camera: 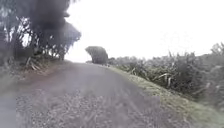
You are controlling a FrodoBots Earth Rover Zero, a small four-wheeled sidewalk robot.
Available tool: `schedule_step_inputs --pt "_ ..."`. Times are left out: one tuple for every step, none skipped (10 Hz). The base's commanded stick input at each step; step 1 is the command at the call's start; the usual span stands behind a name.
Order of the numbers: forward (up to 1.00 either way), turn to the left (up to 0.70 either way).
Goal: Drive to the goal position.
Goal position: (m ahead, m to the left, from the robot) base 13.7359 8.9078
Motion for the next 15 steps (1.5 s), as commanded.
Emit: schedule_step_inputs --pt "0.85 0.0" --pt "0.85 0.0" --pt "0.85 0.0" --pt "0.85 0.0" --pt "0.85 0.08" --pt "0.85 0.19" --pt "0.85 0.31" --pt "0.85 0.14" --pt "0.85 0.0" --pt "0.85 0.0" --pt "0.85 0.0" --pt "0.85 0.0" --pt "0.85 0.0" --pt "0.85 0.0" --pt "0.85 0.0"
